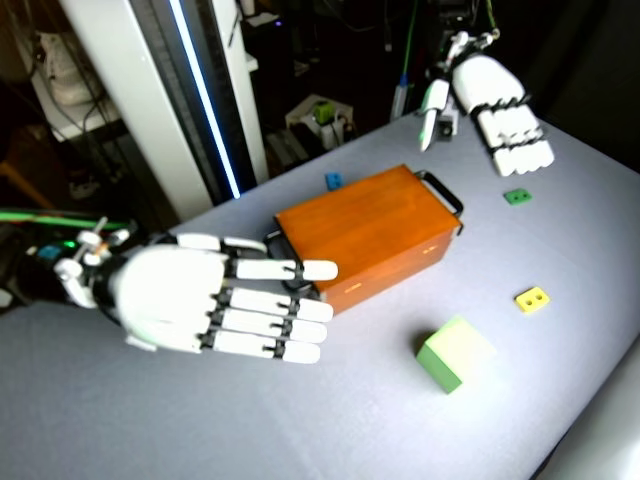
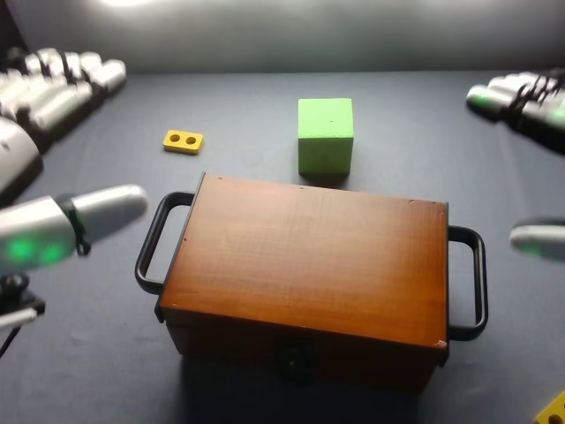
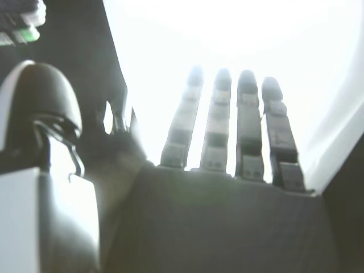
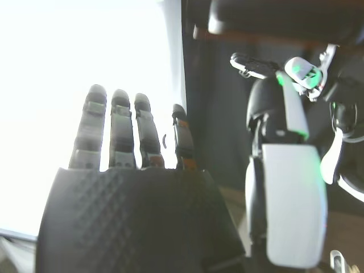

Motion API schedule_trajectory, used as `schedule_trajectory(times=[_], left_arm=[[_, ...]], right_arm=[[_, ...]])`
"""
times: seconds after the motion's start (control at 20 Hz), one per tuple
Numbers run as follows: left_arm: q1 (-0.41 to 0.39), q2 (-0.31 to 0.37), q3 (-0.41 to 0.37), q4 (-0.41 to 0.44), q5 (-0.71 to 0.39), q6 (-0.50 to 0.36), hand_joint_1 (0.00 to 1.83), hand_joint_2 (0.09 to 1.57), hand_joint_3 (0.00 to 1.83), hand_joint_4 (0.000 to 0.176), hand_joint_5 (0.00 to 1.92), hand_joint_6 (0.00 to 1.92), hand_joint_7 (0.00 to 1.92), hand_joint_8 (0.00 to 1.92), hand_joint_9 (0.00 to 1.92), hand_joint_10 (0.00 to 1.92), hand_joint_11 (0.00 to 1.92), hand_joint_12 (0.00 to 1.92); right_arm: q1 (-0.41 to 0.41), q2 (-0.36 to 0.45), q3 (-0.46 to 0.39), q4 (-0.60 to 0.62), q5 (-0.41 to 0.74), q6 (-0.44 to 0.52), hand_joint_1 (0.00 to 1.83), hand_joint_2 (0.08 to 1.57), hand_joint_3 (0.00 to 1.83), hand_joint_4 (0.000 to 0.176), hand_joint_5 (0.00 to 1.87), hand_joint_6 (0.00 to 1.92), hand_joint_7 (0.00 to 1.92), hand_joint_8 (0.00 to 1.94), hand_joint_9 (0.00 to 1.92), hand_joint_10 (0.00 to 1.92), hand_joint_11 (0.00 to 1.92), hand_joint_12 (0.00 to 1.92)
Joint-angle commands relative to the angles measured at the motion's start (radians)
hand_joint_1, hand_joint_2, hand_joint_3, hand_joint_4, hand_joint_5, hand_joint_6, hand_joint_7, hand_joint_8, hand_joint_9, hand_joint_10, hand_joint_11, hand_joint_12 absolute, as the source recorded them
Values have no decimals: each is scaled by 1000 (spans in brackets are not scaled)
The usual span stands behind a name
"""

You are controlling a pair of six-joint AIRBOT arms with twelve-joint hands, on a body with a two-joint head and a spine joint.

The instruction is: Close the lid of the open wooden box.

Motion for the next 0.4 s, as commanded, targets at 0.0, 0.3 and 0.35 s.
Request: schedule_trajectory(times=[0.0, 0.3, 0.35], left_arm=[[-11, -5, 6, 10, -202, -23, 0, 1285, 15, 37, 0, 0, 0, 0, 0, 0, 0, 0], [-9, -4, 5, 34, -398, -87, 40, 1355, 22, 0, 0, 0, 0, 0, 0, 0, 0, 0], [-9, -4, 5, 35, -410, -87, 53, 1353, 15, 0, 0, 0, 0, 0, 0, 0, 0, 0]], right_arm=[[19, 6, -2, 26, 196, 6, 504, 1200, 13, 135, 0, 0, 3, 1, 0, 0, 0, 0], [50, 29, -23, 25, 358, 2, 556, 1211, 0, 87, 68, 15, 62, 13, 16, 5, 0, 0], [50, 31, -26, 25, 371, -4, 544, 1224, 2, 70, 70, 11, 63, 9, 13, 2, 0, 0]])
